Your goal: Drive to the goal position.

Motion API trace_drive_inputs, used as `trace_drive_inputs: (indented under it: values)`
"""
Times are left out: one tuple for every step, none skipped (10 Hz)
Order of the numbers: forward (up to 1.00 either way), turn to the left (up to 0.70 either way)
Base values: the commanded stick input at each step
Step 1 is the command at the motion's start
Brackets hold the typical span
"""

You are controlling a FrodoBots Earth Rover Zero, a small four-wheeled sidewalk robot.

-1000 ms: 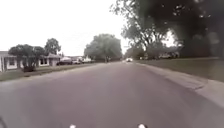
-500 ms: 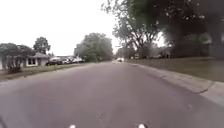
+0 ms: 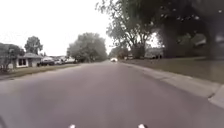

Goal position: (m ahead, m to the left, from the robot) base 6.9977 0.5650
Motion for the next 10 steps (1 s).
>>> trace_drive_inputs:
  values:
    - [1.0,0.0]
    - [1.0,-0.05]
    - [1.0,-0.39]
    - [1.0,-0.39]
    - [1.0,-0.39]
    - [1.0,-0.39]
    - [1.0,-0.39]
    - [1.0,-0.39]
    - [1.0,-0.39]
    - [1.0,-0.36]
